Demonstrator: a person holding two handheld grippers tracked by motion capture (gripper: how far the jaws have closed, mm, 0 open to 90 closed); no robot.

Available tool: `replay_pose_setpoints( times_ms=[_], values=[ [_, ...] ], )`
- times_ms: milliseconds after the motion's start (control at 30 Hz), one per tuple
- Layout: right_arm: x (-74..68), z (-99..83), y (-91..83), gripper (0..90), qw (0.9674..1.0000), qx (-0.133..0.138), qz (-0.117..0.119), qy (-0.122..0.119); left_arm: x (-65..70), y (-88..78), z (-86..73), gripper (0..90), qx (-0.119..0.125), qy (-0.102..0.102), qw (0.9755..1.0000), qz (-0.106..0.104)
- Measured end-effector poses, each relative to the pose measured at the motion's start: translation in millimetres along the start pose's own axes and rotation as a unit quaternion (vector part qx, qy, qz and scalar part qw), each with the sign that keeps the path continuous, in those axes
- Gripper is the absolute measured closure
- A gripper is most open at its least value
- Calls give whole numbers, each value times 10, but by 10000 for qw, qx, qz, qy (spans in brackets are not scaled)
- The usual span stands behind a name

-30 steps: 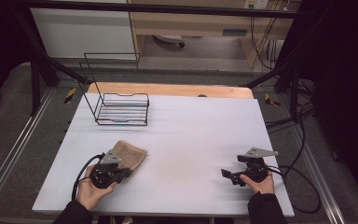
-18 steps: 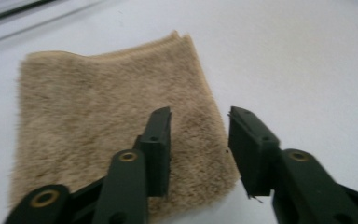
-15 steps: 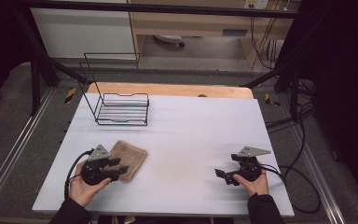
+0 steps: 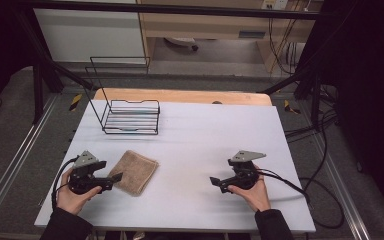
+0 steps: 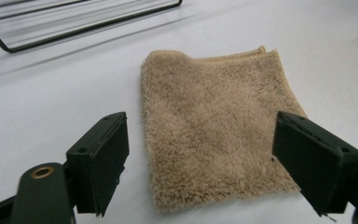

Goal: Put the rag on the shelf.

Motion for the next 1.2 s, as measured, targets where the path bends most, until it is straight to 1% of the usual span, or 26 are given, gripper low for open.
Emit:
replay_pose_setpoints(
  times_ms=[67,133,267,400,467,600,700,833,900,933,967,1033,1067,1133,1200],
  values=[
    [-64,46,74,7,10000,-20,55,-57,-20,0,-16,170,-8,-25,10000,-28],
    [-126,102,159,8,9999,-18,119,-115,-36,5,-34,144,-12,-78,10000,-52],
    [-266,238,380,20,9995,20,296,-119,-79,9,-68,106,-44,-141,9999,6],
    [-420,367,637,37,9989,-64,430,-189,-114,-4,-73,74,-26,-192,9998,61],
    [-485,427,767,53,9985,-119,474,-243,-127,-12,-72,69,-11,-211,9997,99],
    [-591,539,1013,86,9981,-187,534,-238,-140,-16,-77,69,-8,-216,9997,127],
    [-654,607,1185,126,9978,-211,593,-218,-136,-8,-80,69,-9,-206,9997,140],
    [-738,645,1405,205,9969,-341,665,-254,-138,4,-97,70,-56,-210,9997,143],
    [-778,640,1509,239,9965,-400,690,-251,-146,4,-98,70,-47,-206,9997,147],
    [-793,632,1556,262,9962,-440,696,-292,-148,1,-98,70,-41,-221,9996,149],
    [-809,624,1601,272,9960,-466,709,-272,-149,-1,-97,70,-31,-225,9996,153],
    [-835,611,1677,306,9952,-568,736,-302,-148,-1,-97,74,-30,-222,9996,149],
    [-843,608,1711,335,9950,-569,755,-326,-147,1,-97,74,-32,-215,9996,155],
    [-850,602,1767,379,9948,-559,803,-279,-146,7,-99,75,-43,-202,9997,151],
    [-855,587,1811,422,9942,-632,827,-275,-145,10,-103,78,-55,-206,9997,143]
  ],
)
Point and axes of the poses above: each handheld gripper's, and its own axes: y roughly forward along the jaws, z roughly out of its top, x roughly to its right, the point moved 4 cm from there along y, roughly forward along the jaws, and after that the axes turned 11 degrees about x, right-handed, at the moved point
